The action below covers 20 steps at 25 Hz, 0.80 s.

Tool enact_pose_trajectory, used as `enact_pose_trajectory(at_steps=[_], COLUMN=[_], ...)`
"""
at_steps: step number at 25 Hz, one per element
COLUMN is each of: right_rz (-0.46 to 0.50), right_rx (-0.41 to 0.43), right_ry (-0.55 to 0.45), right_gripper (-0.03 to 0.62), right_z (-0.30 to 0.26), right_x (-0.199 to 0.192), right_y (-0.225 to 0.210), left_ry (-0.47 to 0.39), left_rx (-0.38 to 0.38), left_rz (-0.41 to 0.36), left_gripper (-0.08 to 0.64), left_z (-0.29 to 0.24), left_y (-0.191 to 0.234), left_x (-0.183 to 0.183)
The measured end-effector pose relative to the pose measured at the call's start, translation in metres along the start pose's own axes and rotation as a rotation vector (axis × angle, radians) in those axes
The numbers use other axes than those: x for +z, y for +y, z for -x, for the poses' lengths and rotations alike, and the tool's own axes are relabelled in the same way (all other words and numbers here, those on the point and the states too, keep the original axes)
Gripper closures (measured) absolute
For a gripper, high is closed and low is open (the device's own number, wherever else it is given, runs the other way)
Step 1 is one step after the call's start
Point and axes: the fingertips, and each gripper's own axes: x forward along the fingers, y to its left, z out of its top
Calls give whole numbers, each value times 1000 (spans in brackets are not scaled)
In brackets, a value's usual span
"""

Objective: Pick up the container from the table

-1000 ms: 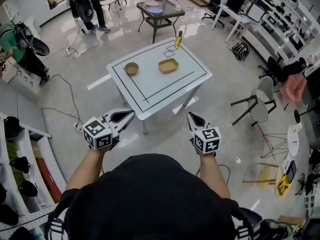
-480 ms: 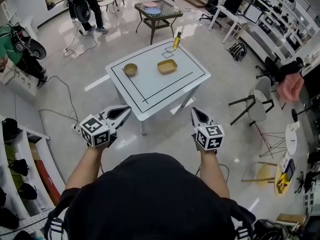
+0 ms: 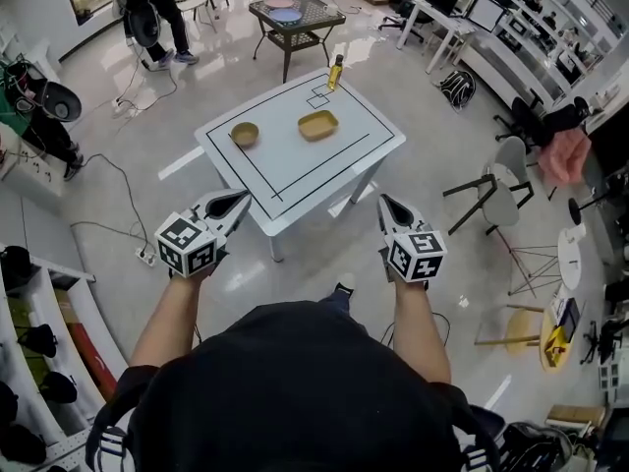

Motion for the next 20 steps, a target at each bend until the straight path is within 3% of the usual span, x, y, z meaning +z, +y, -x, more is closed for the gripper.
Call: enact_pose_trajectory(at_steps=[10,20], right_rz=[10,3], right_rx=[-6,58], right_ry=[-12,-7], right_gripper=[588,588], right_z=[-13,-49], right_x=[10,11], right_y=[-34,-75], left_ry=[-12,-22], left_rx=[5,40], left_rz=[-6,24], left_gripper=[552,552], left_z=[-35,-81], left_y=[2,18], left_x=[21,33])
